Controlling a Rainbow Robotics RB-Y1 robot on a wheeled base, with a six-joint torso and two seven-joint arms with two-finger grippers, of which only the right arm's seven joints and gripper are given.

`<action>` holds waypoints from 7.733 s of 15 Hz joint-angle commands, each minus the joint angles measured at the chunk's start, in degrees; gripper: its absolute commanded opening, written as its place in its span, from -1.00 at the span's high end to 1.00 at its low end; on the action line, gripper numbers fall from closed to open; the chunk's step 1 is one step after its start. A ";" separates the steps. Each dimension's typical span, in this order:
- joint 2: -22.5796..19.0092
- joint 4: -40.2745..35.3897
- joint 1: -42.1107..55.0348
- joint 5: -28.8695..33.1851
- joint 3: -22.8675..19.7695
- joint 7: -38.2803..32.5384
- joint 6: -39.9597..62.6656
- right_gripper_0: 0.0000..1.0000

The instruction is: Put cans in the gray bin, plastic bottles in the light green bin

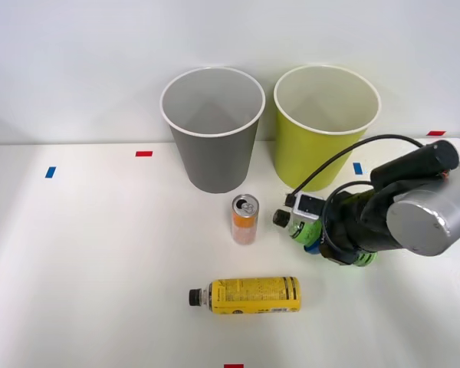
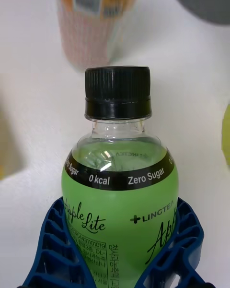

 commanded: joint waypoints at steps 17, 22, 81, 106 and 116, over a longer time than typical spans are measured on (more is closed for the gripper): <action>15.66 -8.00 2.58 -42.88 -22.99 -3.86 -24.10 1.00; 16.01 -7.92 0.83 -36.81 -22.99 -6.67 -35.53 1.00; 8.02 -14.07 22.62 13.20 -9.11 -33.74 -70.86 -0.31; 14.43 -20.31 77.73 18.03 -7.97 -31.11 -96.35 -0.31; 24.63 2.19 63.67 41.06 -5.68 -51.50 -112.34 -0.30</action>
